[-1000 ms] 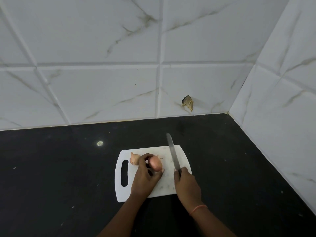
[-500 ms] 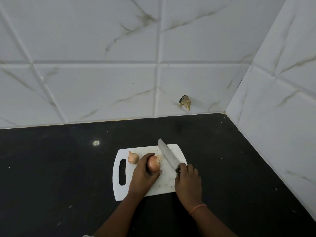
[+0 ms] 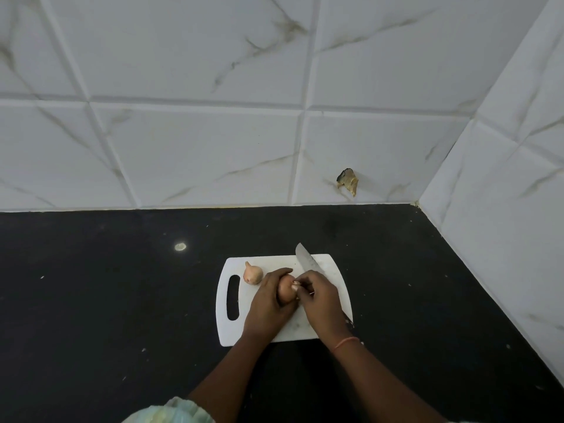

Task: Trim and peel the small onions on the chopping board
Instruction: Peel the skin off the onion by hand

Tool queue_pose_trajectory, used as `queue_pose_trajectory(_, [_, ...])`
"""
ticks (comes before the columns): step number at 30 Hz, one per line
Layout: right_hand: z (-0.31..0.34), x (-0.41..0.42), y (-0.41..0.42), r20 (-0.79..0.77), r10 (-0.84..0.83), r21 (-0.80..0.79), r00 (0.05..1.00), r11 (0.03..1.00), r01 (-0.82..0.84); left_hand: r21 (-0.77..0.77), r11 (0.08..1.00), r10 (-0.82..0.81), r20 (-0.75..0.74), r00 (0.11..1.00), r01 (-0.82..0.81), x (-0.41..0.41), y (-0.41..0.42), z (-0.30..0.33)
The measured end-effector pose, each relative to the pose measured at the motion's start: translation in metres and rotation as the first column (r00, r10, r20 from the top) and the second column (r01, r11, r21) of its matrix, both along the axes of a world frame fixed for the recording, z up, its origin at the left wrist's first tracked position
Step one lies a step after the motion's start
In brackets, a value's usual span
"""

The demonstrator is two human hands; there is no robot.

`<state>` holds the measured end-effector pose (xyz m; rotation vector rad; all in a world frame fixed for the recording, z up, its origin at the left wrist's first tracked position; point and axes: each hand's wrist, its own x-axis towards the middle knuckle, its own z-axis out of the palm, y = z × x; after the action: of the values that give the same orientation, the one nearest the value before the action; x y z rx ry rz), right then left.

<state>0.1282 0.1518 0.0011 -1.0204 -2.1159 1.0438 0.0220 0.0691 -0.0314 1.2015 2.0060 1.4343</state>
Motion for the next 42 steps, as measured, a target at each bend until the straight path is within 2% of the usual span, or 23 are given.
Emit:
queue_pose_trajectory(3, [0.001,-0.002,0.001,-0.021,-0.025,-0.062,0.999,0.998,0.024,-0.009,1.0,-0.017,-0.017,1.0,0.017,0.0,0.001,-0.002])
queue_pose_trajectory(7, [0.0,-0.008,0.006,0.024,-0.069,-0.297,0.997,0.952,0.074,-0.009,1.0,-0.005,0.008,1.0,0.005,-0.001,0.001,-0.004])
queue_pose_trajectory(12, [0.01,-0.012,0.008,0.025,-0.079,-0.522,0.997,0.849,0.08,-0.014,1.0,0.002,0.018,1.0,-0.001,-0.002,-0.001,-0.005])
queue_pose_trajectory(17, [0.012,-0.014,0.01,0.019,-0.109,-0.656,0.994,0.749,0.095,-0.038,0.999,0.017,0.022,1.0,-0.016,-0.003,-0.002,-0.004])
queue_pose_trajectory(21, [0.012,-0.015,0.011,0.001,-0.145,-0.734,0.989,0.672,0.099,-0.067,0.998,0.02,0.043,0.999,-0.017,-0.003,-0.003,-0.003])
queue_pose_trajectory(29, [0.02,-0.022,0.01,0.018,-0.277,-0.886,0.961,0.44,0.144,-0.085,0.996,0.03,0.066,0.997,-0.025,-0.002,-0.005,0.001])
queue_pose_trajectory(38, [0.028,-0.028,0.01,0.072,-0.323,-0.91,0.944,0.366,0.195,-0.074,0.996,0.051,0.102,0.993,-0.043,-0.001,-0.005,0.007])
queue_pose_trajectory(42, [0.035,-0.029,0.009,0.072,-0.369,-0.938,0.927,0.292,0.189,-0.039,0.997,0.069,0.111,0.991,-0.065,0.0,-0.006,0.006])
